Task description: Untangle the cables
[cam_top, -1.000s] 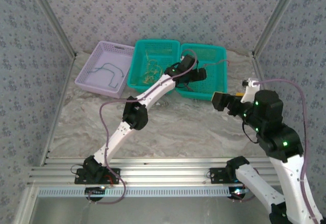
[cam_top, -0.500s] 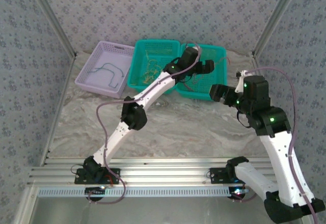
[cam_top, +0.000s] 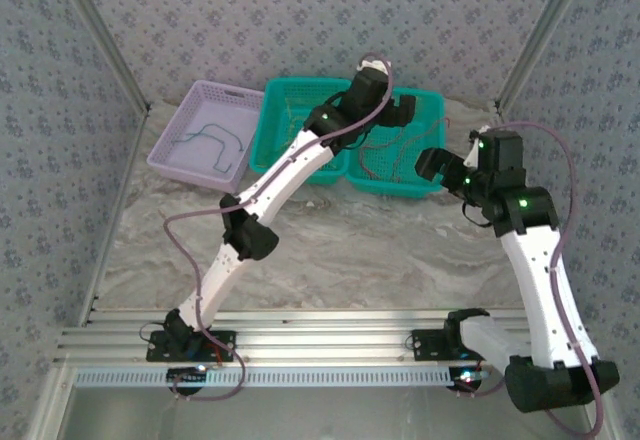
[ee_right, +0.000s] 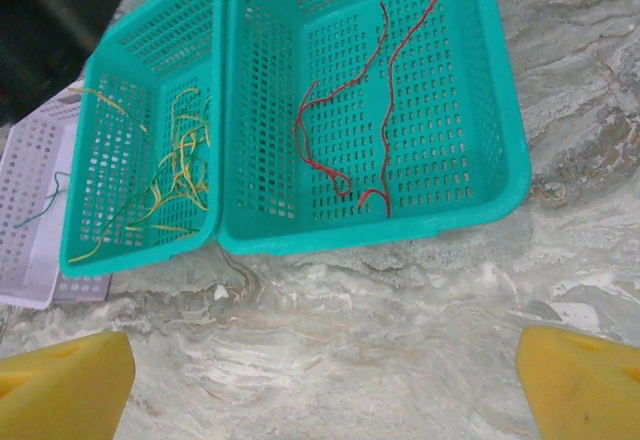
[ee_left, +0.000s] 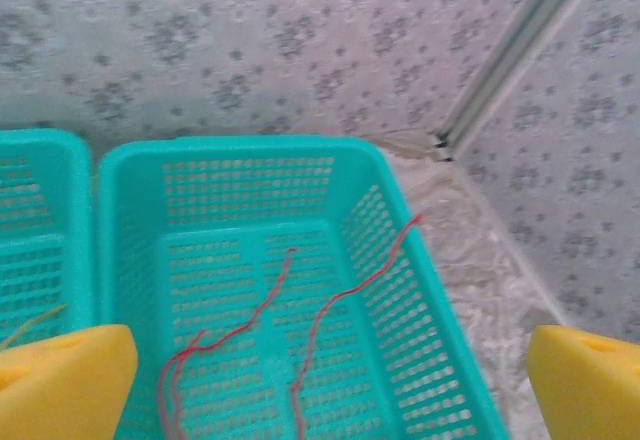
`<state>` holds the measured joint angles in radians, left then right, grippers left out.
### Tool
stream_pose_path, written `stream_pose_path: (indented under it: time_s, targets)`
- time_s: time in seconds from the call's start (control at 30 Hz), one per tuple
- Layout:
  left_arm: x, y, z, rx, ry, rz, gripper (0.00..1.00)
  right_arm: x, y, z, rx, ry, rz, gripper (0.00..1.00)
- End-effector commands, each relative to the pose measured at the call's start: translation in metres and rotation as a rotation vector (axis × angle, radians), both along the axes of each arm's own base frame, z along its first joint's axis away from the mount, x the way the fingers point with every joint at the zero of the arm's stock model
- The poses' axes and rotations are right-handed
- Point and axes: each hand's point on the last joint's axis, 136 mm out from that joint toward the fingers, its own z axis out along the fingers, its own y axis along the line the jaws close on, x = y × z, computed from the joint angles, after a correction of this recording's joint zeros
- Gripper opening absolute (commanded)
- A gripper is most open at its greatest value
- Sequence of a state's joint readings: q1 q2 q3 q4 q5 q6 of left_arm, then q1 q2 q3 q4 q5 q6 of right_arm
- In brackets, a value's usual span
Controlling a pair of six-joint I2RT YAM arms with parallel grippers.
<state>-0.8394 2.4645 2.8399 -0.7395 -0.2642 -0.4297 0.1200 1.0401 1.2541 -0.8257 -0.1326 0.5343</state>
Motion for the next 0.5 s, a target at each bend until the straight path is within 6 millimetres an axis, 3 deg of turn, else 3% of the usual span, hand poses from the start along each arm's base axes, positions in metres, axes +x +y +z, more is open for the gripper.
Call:
stream_pose_path:
  time_s: [0.0, 0.2, 0.47]
  targets:
    - [-0.013, 0.055, 0.041, 0.088, -0.026, 0.111, 0.99, 0.034, -0.003, -0.005, 0.015, 0.016, -0.06, 1.0]
    - [-0.047, 0.111, 0.062, 0.206, 0.017, 0.176, 1.0, 0.102, -0.003, -0.025, -0.053, 0.067, -0.09, 0.97]
    - [-0.08, 0.156, 0.057, 0.247, 0.031, 0.207, 1.0, 0.165, 0.005, -0.089, -0.148, 0.219, -0.078, 0.92]
